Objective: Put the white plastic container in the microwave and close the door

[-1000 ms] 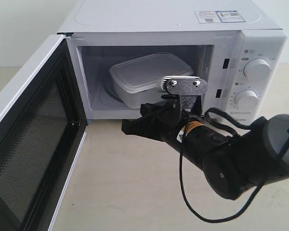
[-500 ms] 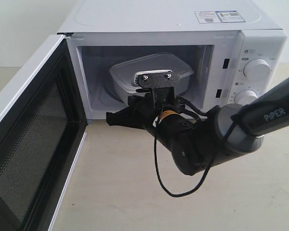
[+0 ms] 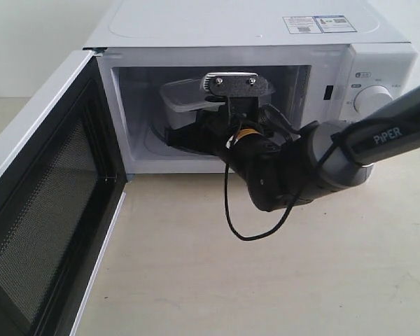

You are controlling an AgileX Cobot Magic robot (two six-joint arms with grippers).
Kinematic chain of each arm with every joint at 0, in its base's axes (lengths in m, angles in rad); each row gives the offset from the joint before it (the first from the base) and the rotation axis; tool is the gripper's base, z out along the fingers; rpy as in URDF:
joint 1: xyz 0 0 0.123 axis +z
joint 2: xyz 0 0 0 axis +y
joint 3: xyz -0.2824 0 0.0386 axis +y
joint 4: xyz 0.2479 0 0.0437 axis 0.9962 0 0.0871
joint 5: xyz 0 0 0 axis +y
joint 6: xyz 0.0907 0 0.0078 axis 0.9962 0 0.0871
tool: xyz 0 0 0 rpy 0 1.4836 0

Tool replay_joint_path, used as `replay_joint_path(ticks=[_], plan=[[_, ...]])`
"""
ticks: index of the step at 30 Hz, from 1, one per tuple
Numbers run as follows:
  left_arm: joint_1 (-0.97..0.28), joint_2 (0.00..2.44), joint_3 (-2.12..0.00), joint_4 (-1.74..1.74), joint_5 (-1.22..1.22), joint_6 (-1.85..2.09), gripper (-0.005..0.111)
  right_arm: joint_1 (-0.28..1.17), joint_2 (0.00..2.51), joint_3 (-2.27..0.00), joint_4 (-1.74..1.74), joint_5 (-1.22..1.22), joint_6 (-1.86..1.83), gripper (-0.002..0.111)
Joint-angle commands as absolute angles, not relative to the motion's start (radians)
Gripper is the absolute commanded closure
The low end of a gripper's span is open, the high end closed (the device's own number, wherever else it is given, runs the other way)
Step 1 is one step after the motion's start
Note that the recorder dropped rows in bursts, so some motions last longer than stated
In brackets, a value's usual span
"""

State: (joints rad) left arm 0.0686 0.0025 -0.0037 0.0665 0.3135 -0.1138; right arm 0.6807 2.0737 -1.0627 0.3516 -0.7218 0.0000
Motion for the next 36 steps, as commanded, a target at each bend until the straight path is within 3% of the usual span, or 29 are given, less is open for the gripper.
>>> replay_joint_path(ticks=[1, 17, 36], plan=[[0.068, 0.000, 0.000, 0.067, 0.311, -0.112, 0.102, 0.672, 2.084, -1.082, 0.353, -0.711, 0.000, 0.108], [0.068, 0.000, 0.000, 0.067, 0.311, -0.112, 0.102, 0.678, 2.064, -1.055, 0.327, -0.608, 0.058, 0.108], [0.068, 0.000, 0.000, 0.067, 0.311, -0.112, 0.102, 0.819, 1.759, -0.612, 0.299, -0.745, 0.155, 0.108]])
